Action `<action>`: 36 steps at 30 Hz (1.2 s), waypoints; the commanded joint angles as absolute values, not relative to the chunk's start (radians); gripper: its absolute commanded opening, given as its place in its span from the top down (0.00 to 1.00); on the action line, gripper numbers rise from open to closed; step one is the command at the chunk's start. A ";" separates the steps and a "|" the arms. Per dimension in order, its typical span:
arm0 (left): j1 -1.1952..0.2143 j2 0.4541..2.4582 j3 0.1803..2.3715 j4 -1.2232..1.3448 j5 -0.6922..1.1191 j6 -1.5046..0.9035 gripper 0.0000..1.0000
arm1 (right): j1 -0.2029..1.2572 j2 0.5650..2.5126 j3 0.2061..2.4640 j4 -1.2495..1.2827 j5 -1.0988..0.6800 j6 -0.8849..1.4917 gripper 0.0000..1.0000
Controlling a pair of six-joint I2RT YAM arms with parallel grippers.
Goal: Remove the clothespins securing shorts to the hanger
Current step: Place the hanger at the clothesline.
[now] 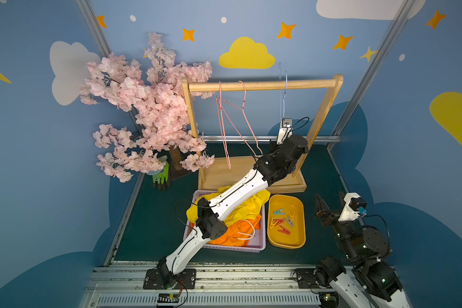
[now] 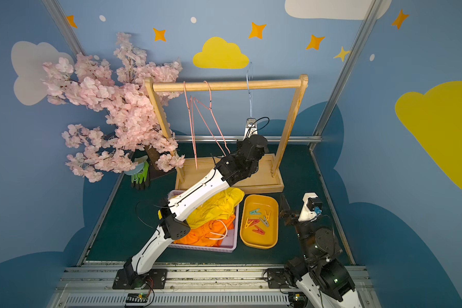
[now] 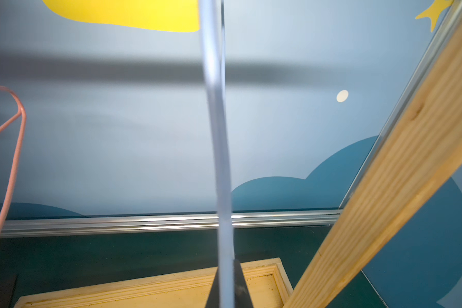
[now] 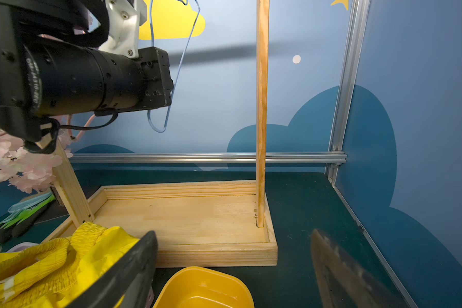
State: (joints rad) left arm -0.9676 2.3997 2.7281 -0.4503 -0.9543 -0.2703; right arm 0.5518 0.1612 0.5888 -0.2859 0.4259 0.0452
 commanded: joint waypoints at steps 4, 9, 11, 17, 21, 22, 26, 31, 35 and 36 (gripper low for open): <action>-0.916 2.421 2.752 -0.487 -0.881 -0.379 0.96 | 0.552 0.166 0.594 -0.308 0.416 0.057 0.10; -0.911 2.432 2.744 -0.518 -0.867 -0.397 0.96 | 0.552 0.171 0.583 -0.299 0.412 0.060 0.10; -0.911 2.436 2.744 -0.546 -0.865 -0.416 0.96 | 0.552 0.174 0.580 -0.293 0.407 0.059 0.10; -0.912 2.435 2.717 -0.625 -0.851 -0.497 0.96 | 0.552 0.195 0.583 -0.291 0.405 0.060 0.10; -0.923 2.423 2.698 -0.621 -0.880 -0.474 0.93 | 0.553 0.190 0.577 -0.287 0.403 0.064 0.10; -0.927 2.416 2.682 -0.599 -0.886 -0.449 0.85 | 0.552 0.190 0.574 -0.285 0.403 0.067 0.10; -0.964 2.367 2.581 -0.446 -0.949 -0.293 0.49 | 0.552 0.193 0.568 -0.282 0.399 0.074 0.10; -1.032 2.283 2.412 -0.150 -1.054 -0.038 0.20 | 0.552 0.183 0.561 -0.282 0.399 0.084 0.10; -1.076 2.207 2.256 0.094 -1.081 0.160 0.14 | 0.552 0.167 0.563 -0.294 0.397 0.084 0.10; -1.084 2.184 2.216 0.128 -1.080 0.180 0.13 | 0.552 0.163 0.564 -0.299 0.399 0.084 0.10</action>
State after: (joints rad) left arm -1.0676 2.2864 2.2662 -0.1246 -1.0267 -0.0036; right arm 0.5518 0.1833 0.5663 -0.3046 0.4004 0.0723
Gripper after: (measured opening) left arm 0.865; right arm 0.897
